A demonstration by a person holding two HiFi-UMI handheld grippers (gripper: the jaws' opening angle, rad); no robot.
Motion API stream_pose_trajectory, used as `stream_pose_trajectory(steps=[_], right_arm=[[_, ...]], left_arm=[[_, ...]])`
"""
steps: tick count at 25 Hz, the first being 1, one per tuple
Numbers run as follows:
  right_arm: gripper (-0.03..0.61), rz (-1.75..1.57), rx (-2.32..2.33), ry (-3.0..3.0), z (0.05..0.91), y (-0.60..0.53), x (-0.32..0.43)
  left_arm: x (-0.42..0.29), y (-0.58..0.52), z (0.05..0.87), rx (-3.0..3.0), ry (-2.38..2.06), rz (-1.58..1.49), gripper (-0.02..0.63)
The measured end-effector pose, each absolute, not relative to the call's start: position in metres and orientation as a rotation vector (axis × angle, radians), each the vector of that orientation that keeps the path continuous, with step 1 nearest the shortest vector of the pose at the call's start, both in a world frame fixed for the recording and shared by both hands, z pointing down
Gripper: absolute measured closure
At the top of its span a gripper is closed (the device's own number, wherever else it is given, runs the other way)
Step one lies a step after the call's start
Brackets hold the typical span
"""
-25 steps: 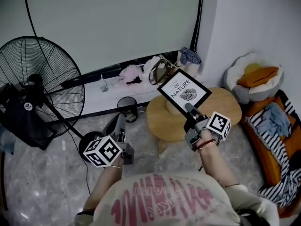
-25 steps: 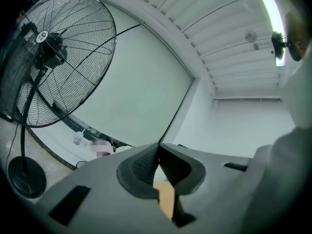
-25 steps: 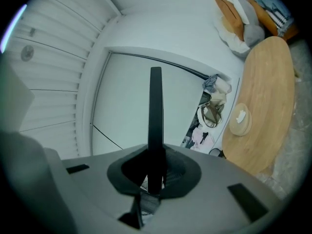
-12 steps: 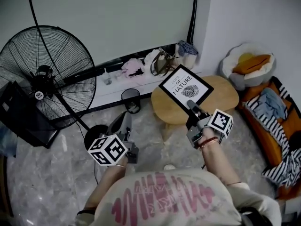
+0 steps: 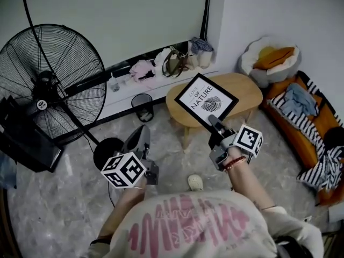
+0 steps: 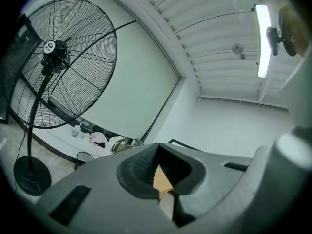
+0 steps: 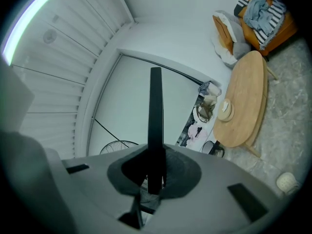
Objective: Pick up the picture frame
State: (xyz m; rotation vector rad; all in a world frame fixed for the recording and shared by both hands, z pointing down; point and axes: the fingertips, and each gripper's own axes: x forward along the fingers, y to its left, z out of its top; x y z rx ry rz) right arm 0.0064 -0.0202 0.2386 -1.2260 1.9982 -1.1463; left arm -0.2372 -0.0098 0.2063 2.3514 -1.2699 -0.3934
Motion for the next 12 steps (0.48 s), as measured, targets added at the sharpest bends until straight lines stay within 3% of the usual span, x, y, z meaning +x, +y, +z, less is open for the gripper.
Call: stream_pose_trajectory(steps=[12], right_arm=[[0.536, -1.217, -1.310, 1.962, 0.286, 0.050, 0.016]], left_arm=[[-0.215, 0.047, 0.251, 2.319, -1.196, -0.335, 0.611]])
